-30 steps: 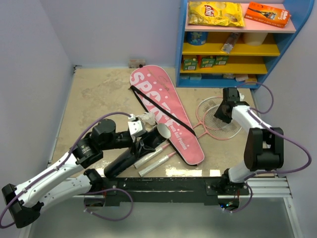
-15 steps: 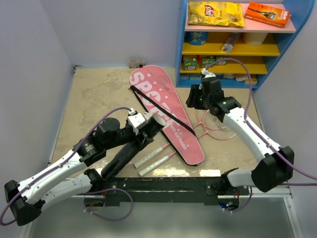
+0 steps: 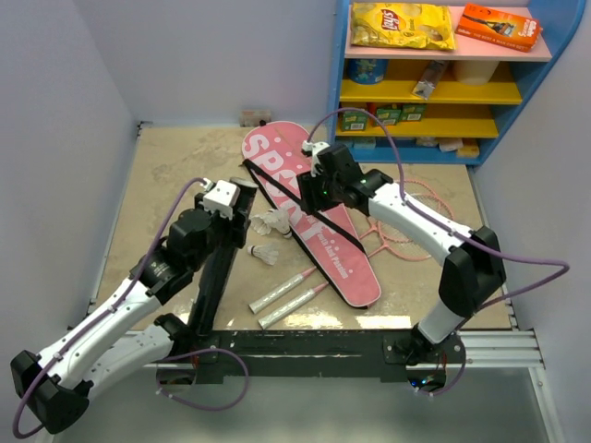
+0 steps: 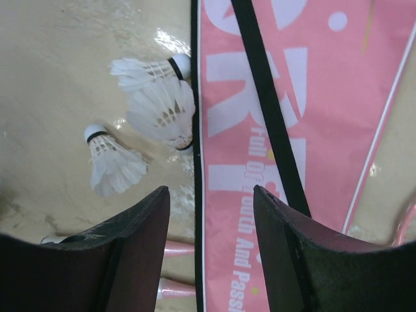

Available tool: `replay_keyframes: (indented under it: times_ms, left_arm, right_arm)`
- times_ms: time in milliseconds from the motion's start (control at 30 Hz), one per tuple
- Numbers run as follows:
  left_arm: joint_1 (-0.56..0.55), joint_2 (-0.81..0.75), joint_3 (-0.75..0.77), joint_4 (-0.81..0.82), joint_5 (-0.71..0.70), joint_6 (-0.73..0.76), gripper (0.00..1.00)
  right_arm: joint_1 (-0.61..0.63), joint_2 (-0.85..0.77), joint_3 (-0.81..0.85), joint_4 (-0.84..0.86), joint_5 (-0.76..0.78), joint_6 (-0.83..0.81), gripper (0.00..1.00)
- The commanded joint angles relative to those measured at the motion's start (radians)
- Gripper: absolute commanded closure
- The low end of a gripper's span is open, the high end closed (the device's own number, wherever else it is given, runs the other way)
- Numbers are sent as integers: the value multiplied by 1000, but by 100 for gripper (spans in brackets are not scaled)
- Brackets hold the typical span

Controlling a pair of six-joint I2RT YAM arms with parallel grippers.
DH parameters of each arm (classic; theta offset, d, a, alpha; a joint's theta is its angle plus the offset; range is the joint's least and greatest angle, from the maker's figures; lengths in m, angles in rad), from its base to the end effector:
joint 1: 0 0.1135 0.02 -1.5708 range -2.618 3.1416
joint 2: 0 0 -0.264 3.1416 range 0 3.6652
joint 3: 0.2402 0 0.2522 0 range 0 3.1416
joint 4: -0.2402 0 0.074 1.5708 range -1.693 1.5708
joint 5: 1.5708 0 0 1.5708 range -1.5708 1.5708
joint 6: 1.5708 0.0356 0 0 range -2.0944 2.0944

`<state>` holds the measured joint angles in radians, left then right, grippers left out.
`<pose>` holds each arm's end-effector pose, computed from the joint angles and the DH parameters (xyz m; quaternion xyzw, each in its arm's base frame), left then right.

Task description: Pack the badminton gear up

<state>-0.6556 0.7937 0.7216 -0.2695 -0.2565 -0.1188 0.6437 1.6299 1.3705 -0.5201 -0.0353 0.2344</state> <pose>0.1527 -0.1060 0.3076 0.1438 0.8008 -0.1192 0.5690 0.2918 0.2205 0.2952 -0.1941 0.9020 0.1785 0.3419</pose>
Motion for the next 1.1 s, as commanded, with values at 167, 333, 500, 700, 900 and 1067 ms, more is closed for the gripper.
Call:
replay_keyframes:
  times_ms: [167,333,500,700,900,1067]
  left_arm:
    - [22,32,33,-23,-268,-82,79]
    - [34,33,35,-36,-305,-94,78]
    - [39,36,35,-43,-323,-101,78]
    - [45,33,35,-39,-316,-101,77]
    - [50,30,35,-37,-305,-97,77]
    - [56,33,35,-34,-297,-94,77]
  right_arm:
    - [111,157,203,-12,-28,-230,39]
    - [140,252,286,-26,-71,-319,38]
    - [155,321,361,-67,-80,-360,37]
    - [157,373,409,-97,-106,-385,37]
    - [162,410,432,-124,-138,-391,37]
    - [163,426,434,-135,-170,-395,37]
